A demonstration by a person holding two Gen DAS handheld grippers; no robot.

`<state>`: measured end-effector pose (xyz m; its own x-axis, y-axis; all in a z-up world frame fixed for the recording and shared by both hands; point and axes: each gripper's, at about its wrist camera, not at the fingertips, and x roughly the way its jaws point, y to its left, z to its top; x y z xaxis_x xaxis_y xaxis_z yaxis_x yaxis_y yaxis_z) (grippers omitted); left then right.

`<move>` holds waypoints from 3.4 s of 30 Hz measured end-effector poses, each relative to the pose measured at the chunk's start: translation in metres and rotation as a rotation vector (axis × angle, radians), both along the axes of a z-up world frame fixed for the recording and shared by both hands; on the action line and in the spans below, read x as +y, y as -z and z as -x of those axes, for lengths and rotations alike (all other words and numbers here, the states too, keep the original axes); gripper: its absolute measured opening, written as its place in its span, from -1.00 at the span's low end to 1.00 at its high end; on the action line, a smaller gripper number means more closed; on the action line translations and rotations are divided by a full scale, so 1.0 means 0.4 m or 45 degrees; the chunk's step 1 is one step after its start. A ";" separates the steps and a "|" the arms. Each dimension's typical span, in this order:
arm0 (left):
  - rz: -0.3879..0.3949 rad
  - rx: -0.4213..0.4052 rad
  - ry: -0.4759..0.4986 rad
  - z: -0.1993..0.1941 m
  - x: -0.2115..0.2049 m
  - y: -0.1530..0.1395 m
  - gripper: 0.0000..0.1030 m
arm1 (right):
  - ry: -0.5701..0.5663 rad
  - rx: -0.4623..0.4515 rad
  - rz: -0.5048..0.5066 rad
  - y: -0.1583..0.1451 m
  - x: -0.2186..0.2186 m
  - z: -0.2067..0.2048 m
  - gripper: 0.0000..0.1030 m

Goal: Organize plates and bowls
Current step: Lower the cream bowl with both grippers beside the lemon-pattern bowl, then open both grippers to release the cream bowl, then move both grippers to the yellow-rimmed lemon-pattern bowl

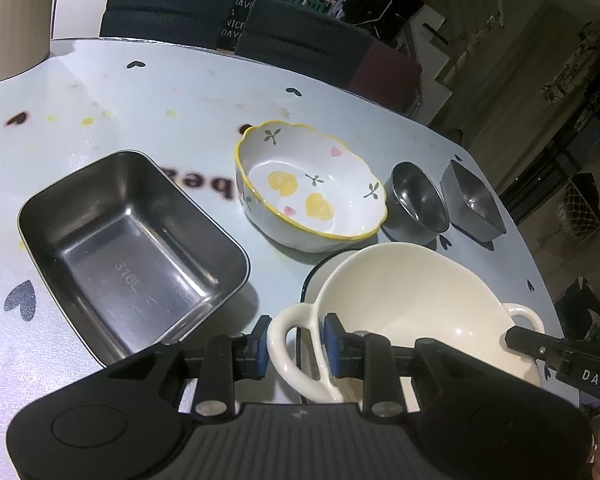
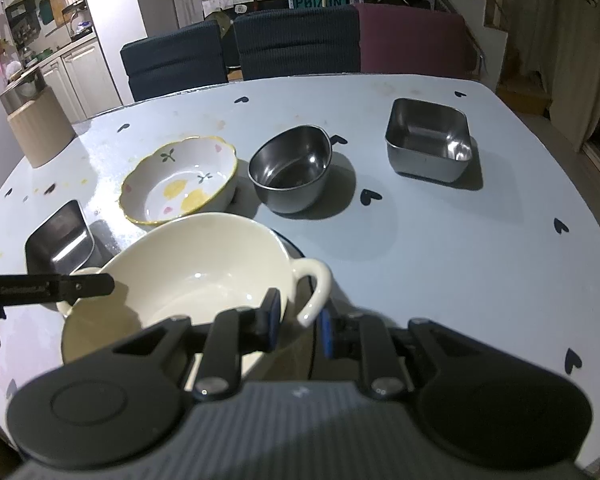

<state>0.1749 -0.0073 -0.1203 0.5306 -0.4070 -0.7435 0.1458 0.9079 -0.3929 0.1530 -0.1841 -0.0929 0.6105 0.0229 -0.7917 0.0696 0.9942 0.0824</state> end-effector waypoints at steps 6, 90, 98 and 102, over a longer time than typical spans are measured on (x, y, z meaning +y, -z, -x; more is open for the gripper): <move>-0.006 0.005 -0.008 -0.005 0.001 0.003 -0.41 | -0.011 0.000 0.006 0.003 0.006 0.000 -0.52; -0.141 -0.069 0.155 0.065 -0.032 -0.090 0.95 | 0.049 0.031 -0.122 0.000 -0.060 0.038 0.84; -0.148 -0.161 0.135 0.074 -0.029 -0.153 1.00 | 0.031 -0.119 -0.122 -0.058 -0.055 0.059 0.99; -0.141 -0.195 0.121 0.067 -0.027 -0.185 1.00 | 0.004 -0.192 -0.124 -0.099 -0.043 0.043 0.99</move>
